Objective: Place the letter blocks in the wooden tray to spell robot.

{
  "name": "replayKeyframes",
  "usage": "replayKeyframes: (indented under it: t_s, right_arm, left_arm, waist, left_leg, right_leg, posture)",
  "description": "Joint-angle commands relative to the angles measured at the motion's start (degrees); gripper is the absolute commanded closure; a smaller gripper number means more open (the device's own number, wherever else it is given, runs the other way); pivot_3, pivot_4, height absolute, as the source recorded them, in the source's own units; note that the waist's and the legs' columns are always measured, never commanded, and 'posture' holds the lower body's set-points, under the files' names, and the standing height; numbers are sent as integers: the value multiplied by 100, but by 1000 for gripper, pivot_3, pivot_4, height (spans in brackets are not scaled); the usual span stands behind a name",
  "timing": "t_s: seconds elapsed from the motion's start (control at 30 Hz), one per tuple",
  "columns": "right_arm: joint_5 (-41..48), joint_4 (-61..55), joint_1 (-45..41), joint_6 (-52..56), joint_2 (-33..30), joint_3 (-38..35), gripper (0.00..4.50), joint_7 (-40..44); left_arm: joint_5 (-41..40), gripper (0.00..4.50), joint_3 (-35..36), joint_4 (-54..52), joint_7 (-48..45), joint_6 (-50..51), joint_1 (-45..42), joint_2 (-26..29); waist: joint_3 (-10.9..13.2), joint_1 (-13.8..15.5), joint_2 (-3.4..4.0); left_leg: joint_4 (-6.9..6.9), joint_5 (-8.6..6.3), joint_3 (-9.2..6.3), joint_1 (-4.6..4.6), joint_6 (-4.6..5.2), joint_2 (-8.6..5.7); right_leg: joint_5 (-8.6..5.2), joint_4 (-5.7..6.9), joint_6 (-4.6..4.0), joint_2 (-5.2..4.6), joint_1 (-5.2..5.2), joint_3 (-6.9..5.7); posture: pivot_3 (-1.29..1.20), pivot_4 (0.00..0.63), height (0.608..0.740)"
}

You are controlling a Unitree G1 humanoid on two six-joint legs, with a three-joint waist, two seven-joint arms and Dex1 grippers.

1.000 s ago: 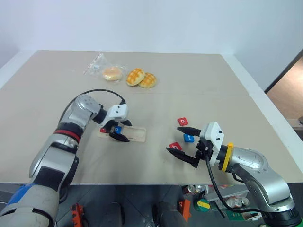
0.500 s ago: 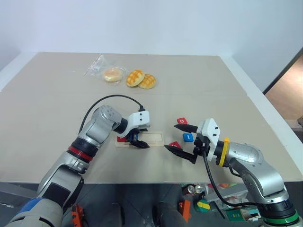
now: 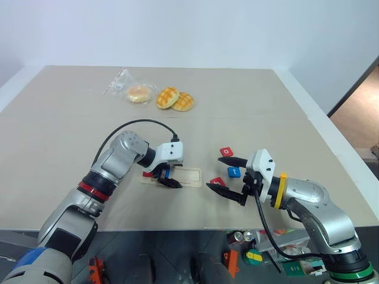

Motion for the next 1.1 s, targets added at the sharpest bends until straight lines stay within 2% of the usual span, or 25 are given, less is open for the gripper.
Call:
replayKeyframes:
  t_s: [0.03,0.1,0.17,0.23,0.43,0.7,0.77,0.87,1.0,1.1]
  right_arm:
    - [-20,-33,-23,-131,-56,-80,0,76]
    - [-35,-4,-31,-145,-50,-76,0,101]
    - [-41,34,-51,-160,-49,-57,0,143]
    - [-55,84,-86,-190,-66,-25,0,215]
    - [-85,584,-600,-278,-308,51,0,806]
    - [-695,1946,-1219,-1249,-578,507,0,1854]
    - [-869,2379,-1371,-1617,-579,654,0,2152]
    - [-915,2695,-1525,-1808,-489,738,0,2377]
    - [-950,2940,-1615,-1969,-321,778,0,2475]
    - [-999,3050,-1674,-2060,-221,841,0,2522]
  left_arm:
    - [130,1307,-104,137,101,-43,-4,41]
    - [64,1307,-95,93,89,-3,27,-3]
    - [35,276,-81,69,121,-85,42,-39]
    - [-61,57,-21,47,136,-23,19,-101]
    - [-489,57,347,-440,-94,310,-102,121]
    - [-2146,57,1428,-1774,-335,1215,637,480]
    - [-2680,57,1821,-2471,-68,1649,1253,502]
    - [-3176,57,2262,-3507,808,2252,2150,295]
    - [-3476,57,2474,-4229,1668,2541,2785,98]
    - [-3635,57,2608,-4452,2110,2510,3011,-42]
  waist:
    - [0,0,0]
    - [0,0,0]
    - [0,0,0]
    - [0,0,1]
    - [8,-3,8]
    - [11,-12,12]
    - [11,-28,14]
    - [13,-32,17]
    - [15,8,15]
    - [15,6,15]
  left_leg:
    - [0,0,0,0,0,0]
    - [1,0,0,3,0,0]
    - [3,0,1,6,0,-1]
    - [5,0,2,7,0,-1]
    - [5,0,9,-4,0,-3]
    - [-12,0,6,-4,0,4]
    - [-14,-1,5,-4,1,4]
    - [-15,-2,10,-5,1,6]
    - [-10,0,-3,-5,-3,3]
    - [-1,5,-1,30,-8,-2]
  right_leg:
    - [0,0,0,0,1,0]
    - [1,0,1,0,2,0]
    - [3,0,1,-1,5,1]
    - [4,0,2,-2,6,3]
    - [5,-1,6,-3,-4,9]
    - [-6,-1,-4,1,-12,2]
    - [-9,-1,-1,1,-13,0]
    - [-11,-1,1,-4,-15,8]
    - [-7,0,2,-10,-8,-5]
    - [2,-2,2,-16,28,-6]
  posture:
    - [0,150,740]
    - [0,150,740]
    - [0,150,740]
    - [0,150,740]
    - [0,150,740]
    - [0,150,740]
    - [0,150,740]
    - [0,150,740]
    - [0,150,740]
    - [0,150,740]
